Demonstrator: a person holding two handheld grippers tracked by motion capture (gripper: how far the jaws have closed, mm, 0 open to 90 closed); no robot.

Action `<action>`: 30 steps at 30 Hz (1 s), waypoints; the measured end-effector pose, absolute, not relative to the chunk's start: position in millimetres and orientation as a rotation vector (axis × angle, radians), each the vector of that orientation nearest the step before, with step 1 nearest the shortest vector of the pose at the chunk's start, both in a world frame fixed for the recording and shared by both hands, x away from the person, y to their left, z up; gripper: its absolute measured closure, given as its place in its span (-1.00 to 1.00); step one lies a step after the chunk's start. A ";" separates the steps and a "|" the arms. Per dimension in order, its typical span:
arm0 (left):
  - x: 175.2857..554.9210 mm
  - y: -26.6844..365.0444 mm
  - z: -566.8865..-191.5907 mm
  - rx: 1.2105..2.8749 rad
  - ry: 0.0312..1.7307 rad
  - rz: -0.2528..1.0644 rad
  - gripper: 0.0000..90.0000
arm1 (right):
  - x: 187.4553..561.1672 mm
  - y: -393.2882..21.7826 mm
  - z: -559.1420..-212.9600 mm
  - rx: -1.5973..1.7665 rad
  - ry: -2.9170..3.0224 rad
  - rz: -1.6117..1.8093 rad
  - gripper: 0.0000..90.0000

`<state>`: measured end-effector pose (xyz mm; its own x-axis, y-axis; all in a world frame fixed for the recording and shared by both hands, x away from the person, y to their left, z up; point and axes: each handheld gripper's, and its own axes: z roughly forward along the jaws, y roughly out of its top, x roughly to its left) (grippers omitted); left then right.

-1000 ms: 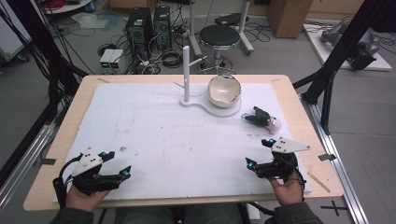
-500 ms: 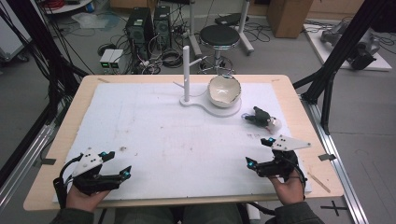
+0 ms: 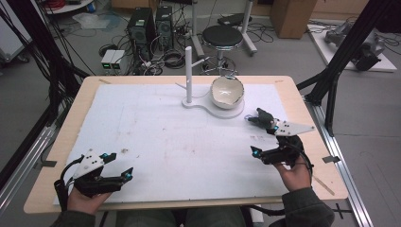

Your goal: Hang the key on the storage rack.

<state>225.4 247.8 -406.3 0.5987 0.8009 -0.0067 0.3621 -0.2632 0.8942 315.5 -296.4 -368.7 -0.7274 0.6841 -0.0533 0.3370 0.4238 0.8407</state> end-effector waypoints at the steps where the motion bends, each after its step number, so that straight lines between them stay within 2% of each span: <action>1: 225.4 247.6 -406.2 1.861 0.937 0.571 -0.54 | 319.2 -297.8 -365.8 0.869 2.295 1.219 -0.84; 15: 226.3 247.8 -406.1 1.857 0.934 0.573 -0.54 | 359.8 -307.5 -343.6 0.907 2.324 1.167 -0.83; 17: 226.7 247.9 -406.0 1.858 0.933 0.573 -0.54 | 368.6 -309.5 -339.7 0.907 2.335 1.161 -0.71; 19: 226.7 247.9 -405.9 1.858 0.933 0.573 -0.54 | 374.1 -310.9 -338.0 0.904 2.342 1.155 -0.67; 30: 227.4 248.7 -405.6 1.864 0.928 0.576 -0.54 | 395.5 -314.6 -330.6 0.931 2.357 1.117 -0.67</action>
